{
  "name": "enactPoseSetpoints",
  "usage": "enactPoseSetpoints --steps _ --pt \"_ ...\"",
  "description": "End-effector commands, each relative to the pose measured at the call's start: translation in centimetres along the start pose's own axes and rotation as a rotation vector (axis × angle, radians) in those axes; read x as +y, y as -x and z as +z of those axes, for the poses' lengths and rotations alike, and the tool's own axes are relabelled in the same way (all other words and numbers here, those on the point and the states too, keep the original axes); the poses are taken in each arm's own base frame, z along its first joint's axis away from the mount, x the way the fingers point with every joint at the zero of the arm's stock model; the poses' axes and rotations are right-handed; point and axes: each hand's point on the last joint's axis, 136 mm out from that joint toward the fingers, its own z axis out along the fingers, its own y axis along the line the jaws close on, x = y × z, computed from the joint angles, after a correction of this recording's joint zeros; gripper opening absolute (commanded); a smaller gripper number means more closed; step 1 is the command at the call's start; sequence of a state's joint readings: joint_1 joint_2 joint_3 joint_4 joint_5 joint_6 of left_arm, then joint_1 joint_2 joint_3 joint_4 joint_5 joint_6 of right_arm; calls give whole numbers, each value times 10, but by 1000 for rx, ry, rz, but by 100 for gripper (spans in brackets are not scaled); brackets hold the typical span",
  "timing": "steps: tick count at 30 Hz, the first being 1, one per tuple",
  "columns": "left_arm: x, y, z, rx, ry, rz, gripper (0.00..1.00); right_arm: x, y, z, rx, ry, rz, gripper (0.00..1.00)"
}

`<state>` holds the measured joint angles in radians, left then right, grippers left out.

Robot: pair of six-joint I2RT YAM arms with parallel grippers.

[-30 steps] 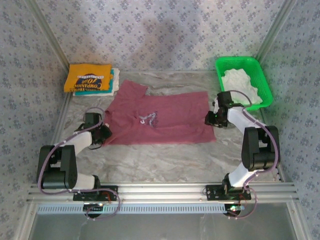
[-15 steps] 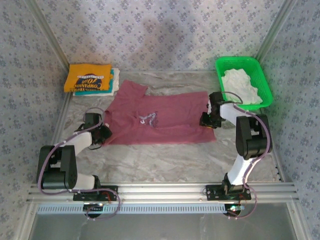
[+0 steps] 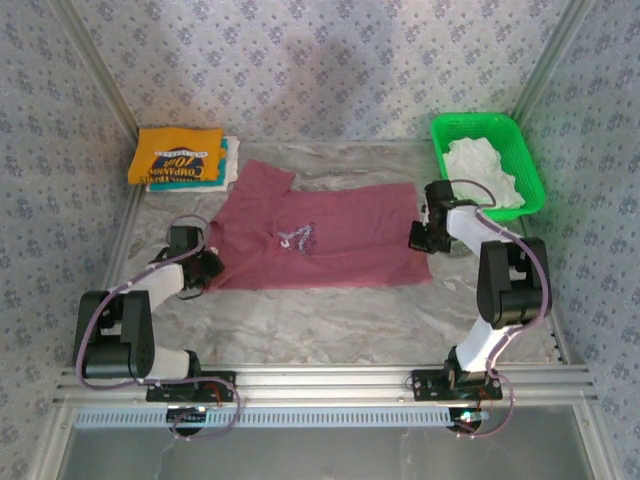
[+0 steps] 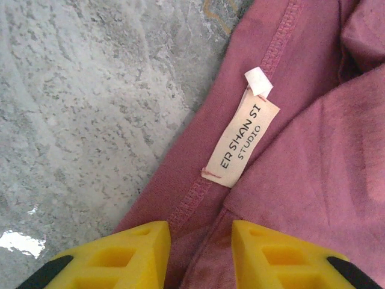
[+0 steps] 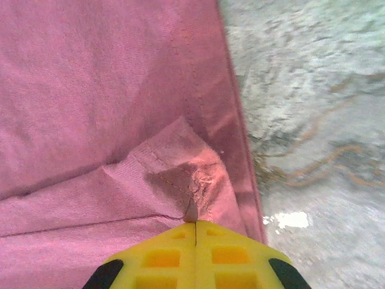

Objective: Fold and stack the t-shirts

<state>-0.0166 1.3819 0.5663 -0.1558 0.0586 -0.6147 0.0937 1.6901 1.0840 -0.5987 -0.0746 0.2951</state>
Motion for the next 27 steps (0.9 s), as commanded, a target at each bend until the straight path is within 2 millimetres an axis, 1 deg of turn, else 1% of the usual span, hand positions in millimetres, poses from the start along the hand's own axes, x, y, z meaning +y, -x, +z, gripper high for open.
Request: enactPoseSetpoints --steps 1,5,8,10,12,13,15,17,19,21,23,27 --pt "25 -25 4 77 91 -16 34 -17 -10 -12 17 -60 29 0" --pt "26 -25 4 77 91 -16 34 -28 -15 -10 37 -80 56 0" --pt "26 -26 5 82 92 -16 34 -31 -15 -4 47 -85 66 0" --pt "25 -25 6 85 90 -15 34 -31 -8 1 33 -90 61 6" --pt "25 -26 6 86 90 -14 34 -31 -2 7 27 -92 55 16" --pt "25 -25 6 84 89 -15 34 -29 -1 8 26 -84 51 20" --pt "25 -25 5 81 89 -16 34 -22 -1 8 32 -46 52 22" --pt "25 -25 5 82 89 -15 34 -18 -2 4 23 -10 61 27" --pt "25 -25 5 81 88 -17 34 -15 0 -1 -14 29 68 28" --pt "26 -26 5 80 90 -17 34 -14 -3 -5 -33 73 82 28" --pt "26 -25 5 79 89 -17 34 -13 -9 -6 -23 112 98 28" --pt "26 -25 5 78 89 -18 34 -9 -29 0 27 160 112 28"
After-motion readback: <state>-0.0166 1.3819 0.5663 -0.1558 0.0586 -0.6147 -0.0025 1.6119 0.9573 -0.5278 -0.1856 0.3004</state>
